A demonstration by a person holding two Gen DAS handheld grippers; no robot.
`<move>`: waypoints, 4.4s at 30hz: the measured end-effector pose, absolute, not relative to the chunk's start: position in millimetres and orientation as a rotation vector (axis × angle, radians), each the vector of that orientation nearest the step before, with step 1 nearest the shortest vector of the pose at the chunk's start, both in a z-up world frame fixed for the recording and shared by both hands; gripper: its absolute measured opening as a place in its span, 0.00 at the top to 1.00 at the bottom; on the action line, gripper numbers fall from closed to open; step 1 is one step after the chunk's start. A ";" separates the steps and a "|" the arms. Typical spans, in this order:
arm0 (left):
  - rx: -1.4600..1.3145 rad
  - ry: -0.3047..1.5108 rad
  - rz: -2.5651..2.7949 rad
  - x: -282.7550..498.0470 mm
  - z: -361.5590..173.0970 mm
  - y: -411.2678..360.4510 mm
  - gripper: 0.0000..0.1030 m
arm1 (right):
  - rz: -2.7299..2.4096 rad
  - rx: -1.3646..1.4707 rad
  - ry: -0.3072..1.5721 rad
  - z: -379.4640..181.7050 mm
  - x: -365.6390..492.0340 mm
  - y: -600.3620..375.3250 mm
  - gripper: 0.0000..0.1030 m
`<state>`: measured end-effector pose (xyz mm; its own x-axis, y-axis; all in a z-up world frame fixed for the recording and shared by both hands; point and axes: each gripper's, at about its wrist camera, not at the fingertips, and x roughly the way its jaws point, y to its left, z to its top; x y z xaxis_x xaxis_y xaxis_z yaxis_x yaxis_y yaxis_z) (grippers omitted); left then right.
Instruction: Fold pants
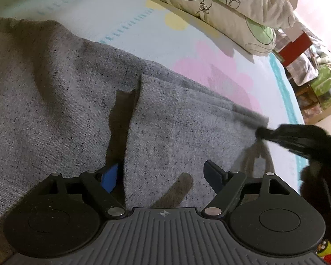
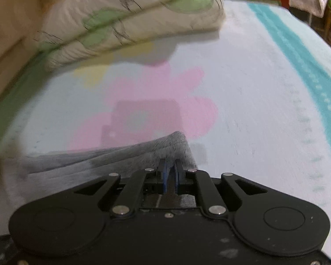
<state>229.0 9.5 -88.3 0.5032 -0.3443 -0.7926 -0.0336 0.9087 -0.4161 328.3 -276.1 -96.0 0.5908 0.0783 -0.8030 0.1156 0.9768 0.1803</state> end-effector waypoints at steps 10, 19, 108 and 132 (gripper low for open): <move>-0.430 1.024 -0.202 229.7 -90.1 10.2 0.19 | 0.001 0.172 0.901 -85.5 311.7 -262.5 0.90; -0.615 0.976 -0.290 218.1 -82.0 37.4 0.08 | 0.139 0.306 0.839 -65.5 227.1 -224.0 0.88; -0.824 0.822 0.209 144.3 -88.6 293.6 0.01 | 0.481 0.184 0.873 -60.4 211.2 -95.8 0.86; -0.864 0.735 0.100 200.4 -88.6 305.9 0.63 | 0.446 0.235 0.884 -79.5 209.0 -111.5 0.85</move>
